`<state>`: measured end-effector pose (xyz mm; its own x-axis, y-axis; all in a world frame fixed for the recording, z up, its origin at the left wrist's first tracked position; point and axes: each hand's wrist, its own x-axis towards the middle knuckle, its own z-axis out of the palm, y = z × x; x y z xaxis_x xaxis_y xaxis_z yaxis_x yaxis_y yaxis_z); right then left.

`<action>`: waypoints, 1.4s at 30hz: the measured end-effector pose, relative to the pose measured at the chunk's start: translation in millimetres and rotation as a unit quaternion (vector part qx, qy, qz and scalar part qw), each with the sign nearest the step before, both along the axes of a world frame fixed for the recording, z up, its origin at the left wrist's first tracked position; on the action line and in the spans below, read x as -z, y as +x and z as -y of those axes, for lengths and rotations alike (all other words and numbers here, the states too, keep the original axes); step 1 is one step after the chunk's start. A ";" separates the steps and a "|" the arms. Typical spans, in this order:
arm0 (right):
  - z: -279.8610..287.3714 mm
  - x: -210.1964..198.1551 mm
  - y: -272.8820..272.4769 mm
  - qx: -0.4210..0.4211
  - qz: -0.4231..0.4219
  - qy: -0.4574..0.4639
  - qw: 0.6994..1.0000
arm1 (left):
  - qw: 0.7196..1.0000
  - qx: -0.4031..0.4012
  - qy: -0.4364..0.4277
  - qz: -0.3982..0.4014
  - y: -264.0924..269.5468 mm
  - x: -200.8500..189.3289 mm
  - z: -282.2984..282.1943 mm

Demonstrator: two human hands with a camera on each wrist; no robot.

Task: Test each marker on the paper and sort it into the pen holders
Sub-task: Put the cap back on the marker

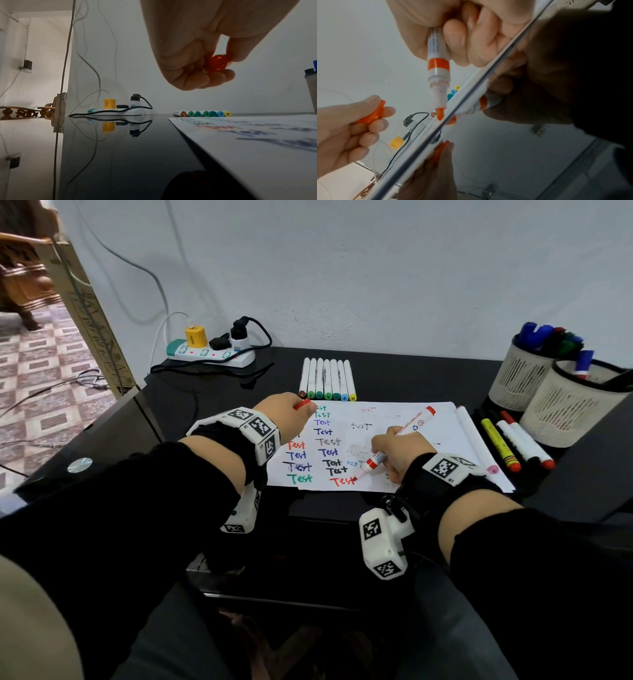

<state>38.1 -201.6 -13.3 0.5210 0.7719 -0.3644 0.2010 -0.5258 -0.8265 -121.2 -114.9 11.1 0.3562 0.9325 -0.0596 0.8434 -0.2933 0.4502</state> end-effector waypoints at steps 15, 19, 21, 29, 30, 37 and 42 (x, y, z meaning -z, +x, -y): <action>-8.1 -52.4 20.6 0.073 -0.168 0.144 0.972 | 0.996 0.077 -0.041 0.033 1.7 -10.5 14.3; -12.8 -60.9 16.0 0.070 -0.155 0.197 0.965 | 0.993 0.096 -0.037 0.061 6.6 -19.1 22.1; -13.3 -62.4 12.0 0.065 -0.151 0.208 0.964 | 0.991 0.100 -0.039 0.077 9.0 -22.9 25.7; -10.6 -69.7 5.0 0.009 -0.160 0.241 0.957 | 0.976 0.119 -0.058 0.173 17.0 -32.2 32.1; -10.0 -70.7 5.9 0.003 -0.162 0.245 0.956 | 0.973 0.123 -0.064 0.183 18.0 -33.5 31.9; -0.7 -79.4 20.2 -0.013 -0.177 0.276 0.945 | 0.955 0.148 -0.126 0.226 37.6 -47.4 38.0; 1.7 -81.9 29.5 0.014 -0.186 0.245 0.951 | 0.978 0.153 -0.045 0.133 55.3 -52.2 47.4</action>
<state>67.6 -203.3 68.7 0.4498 0.8839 -0.1278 -0.1624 -0.0598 -0.9849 -65.9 -162.3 63.3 0.6311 0.7757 -0.0037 0.5723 -0.4624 0.6773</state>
